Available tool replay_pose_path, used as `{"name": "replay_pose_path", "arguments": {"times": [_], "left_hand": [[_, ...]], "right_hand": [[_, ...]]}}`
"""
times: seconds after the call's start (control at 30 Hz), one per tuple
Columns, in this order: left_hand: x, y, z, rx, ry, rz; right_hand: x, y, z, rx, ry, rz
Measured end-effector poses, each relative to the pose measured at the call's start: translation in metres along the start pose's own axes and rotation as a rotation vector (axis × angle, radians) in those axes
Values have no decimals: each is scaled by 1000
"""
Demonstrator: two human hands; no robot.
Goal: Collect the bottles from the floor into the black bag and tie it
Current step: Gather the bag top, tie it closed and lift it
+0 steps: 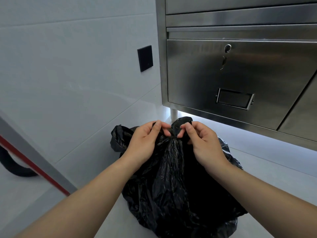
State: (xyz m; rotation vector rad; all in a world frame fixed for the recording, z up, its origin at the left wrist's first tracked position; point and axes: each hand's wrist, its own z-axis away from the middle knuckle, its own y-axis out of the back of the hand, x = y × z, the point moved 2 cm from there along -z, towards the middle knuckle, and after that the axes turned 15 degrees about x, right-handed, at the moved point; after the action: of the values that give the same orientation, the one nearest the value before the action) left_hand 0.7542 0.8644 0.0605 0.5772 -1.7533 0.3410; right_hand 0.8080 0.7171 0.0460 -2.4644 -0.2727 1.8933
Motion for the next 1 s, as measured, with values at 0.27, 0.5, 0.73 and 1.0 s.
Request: {"name": "replay_pose_path", "arguments": {"times": [0.27, 0.5, 0.73, 1.0], "left_hand": [[-1, -7, 0, -101, 244, 304], [-39, 12, 5, -204, 203, 20], [-44, 15, 1, -166, 206, -9], [-32, 25, -3, -103, 148, -150]], "right_hand": [[-3, -6, -1, -176, -226, -167], [37, 15, 1, -256, -332, -63], [52, 25, -15, -151, -318, -74], [43, 31, -14, -89, -307, -31]]}}
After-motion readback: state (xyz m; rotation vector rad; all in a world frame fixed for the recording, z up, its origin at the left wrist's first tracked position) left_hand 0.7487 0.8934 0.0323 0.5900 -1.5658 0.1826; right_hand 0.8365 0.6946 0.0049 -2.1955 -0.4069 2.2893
